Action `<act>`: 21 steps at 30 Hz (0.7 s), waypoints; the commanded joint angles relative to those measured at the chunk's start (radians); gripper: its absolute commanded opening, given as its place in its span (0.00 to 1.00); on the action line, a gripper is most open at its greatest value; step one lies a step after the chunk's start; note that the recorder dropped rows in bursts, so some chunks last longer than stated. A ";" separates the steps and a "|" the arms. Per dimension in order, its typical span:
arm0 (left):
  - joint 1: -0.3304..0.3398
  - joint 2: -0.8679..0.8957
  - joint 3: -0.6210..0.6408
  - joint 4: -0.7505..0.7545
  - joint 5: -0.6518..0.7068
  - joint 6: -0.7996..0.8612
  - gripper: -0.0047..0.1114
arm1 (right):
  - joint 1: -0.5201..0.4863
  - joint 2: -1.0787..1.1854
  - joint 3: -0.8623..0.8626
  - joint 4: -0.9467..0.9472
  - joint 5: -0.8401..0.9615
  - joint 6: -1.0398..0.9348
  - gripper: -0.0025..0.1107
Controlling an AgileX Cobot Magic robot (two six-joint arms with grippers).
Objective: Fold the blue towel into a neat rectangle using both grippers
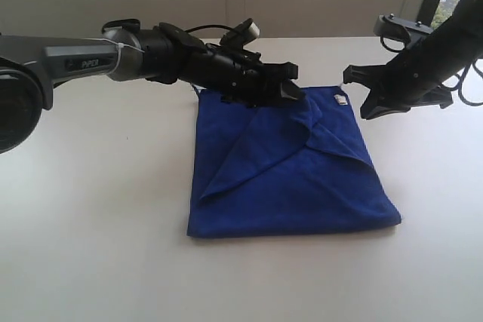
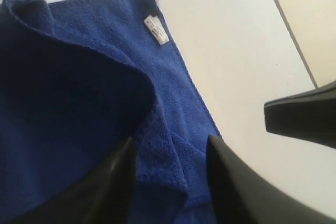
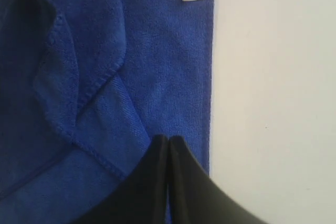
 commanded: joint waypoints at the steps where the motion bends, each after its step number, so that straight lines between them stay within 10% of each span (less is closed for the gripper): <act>1: -0.005 0.003 -0.005 -0.019 -0.038 0.002 0.50 | -0.006 -0.001 0.005 0.010 0.007 -0.004 0.02; 21: -0.030 0.066 -0.005 -0.062 0.022 0.005 0.50 | -0.006 -0.001 0.005 0.010 -0.006 -0.004 0.02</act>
